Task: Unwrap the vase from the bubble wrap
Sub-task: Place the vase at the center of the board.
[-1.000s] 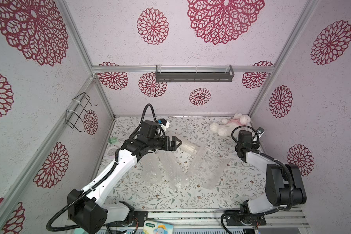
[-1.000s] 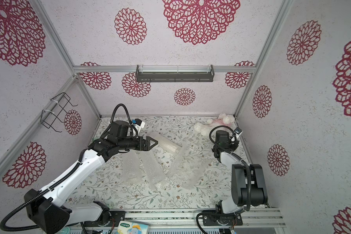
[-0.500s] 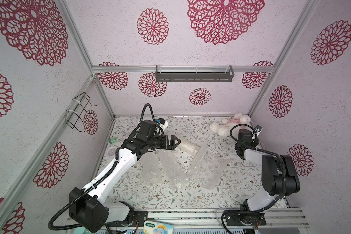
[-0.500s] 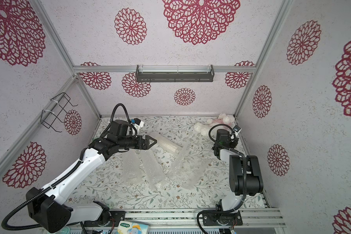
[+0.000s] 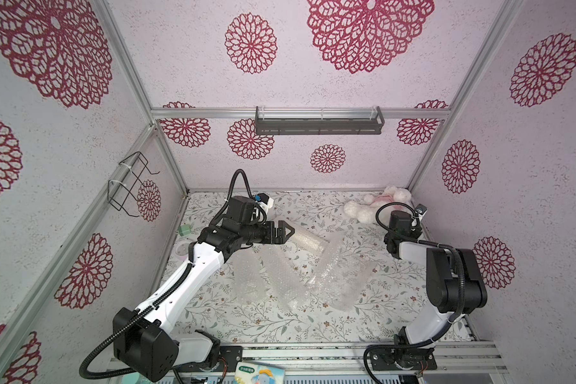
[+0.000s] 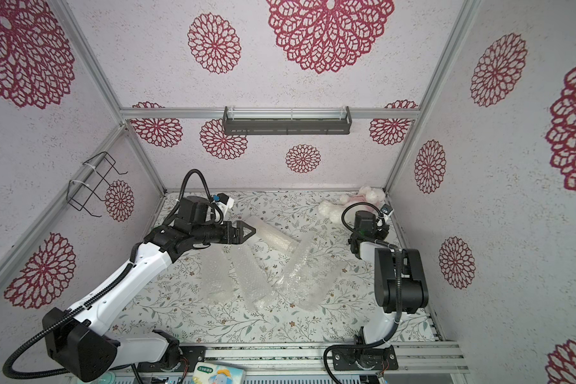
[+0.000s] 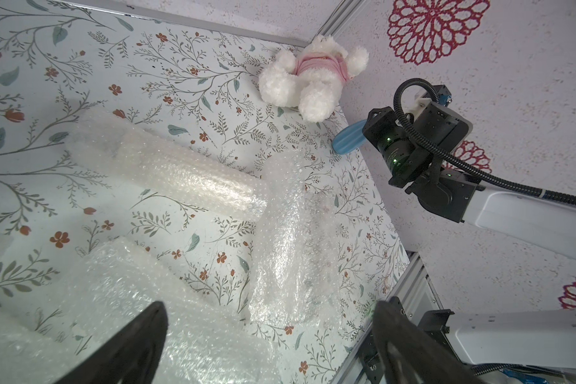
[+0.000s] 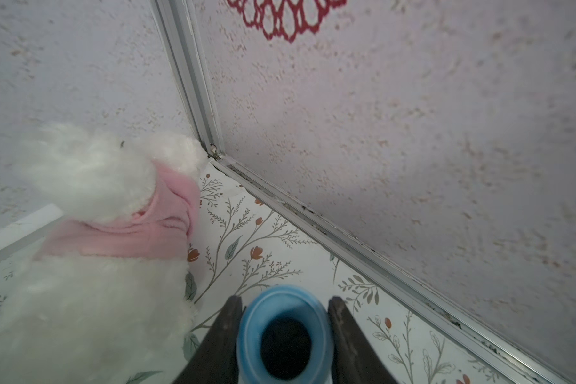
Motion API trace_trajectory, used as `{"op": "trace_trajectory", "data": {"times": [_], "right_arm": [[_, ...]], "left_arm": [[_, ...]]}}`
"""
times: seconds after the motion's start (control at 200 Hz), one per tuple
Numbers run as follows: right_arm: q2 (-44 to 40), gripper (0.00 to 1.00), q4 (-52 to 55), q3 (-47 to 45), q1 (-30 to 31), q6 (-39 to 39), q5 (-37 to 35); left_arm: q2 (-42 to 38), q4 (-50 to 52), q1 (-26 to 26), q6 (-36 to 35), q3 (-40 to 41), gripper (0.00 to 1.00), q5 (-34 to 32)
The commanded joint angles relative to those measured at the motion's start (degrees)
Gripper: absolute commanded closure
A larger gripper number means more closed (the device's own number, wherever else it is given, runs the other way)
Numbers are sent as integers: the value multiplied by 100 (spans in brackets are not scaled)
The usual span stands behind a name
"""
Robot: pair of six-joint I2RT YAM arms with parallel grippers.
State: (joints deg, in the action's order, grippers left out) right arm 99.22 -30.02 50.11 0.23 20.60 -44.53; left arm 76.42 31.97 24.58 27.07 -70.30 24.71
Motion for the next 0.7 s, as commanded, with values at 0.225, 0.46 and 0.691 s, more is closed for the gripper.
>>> {"op": "trace_trajectory", "data": {"times": [0.225, 0.46, 0.691], "right_arm": [[-155, 50, -70, 162, -34, 179, 55], [-385, 38, 227, 175, -24, 295, 154], [-651, 27, 579, 226, -25, 331, 234]], "left_arm": [[13, -200, -89, 40, 87, 1, 87], [-2, -217, -95, 61, 87, 2, 104], [-30, -235, -94, 79, 104, 2, 114]]}}
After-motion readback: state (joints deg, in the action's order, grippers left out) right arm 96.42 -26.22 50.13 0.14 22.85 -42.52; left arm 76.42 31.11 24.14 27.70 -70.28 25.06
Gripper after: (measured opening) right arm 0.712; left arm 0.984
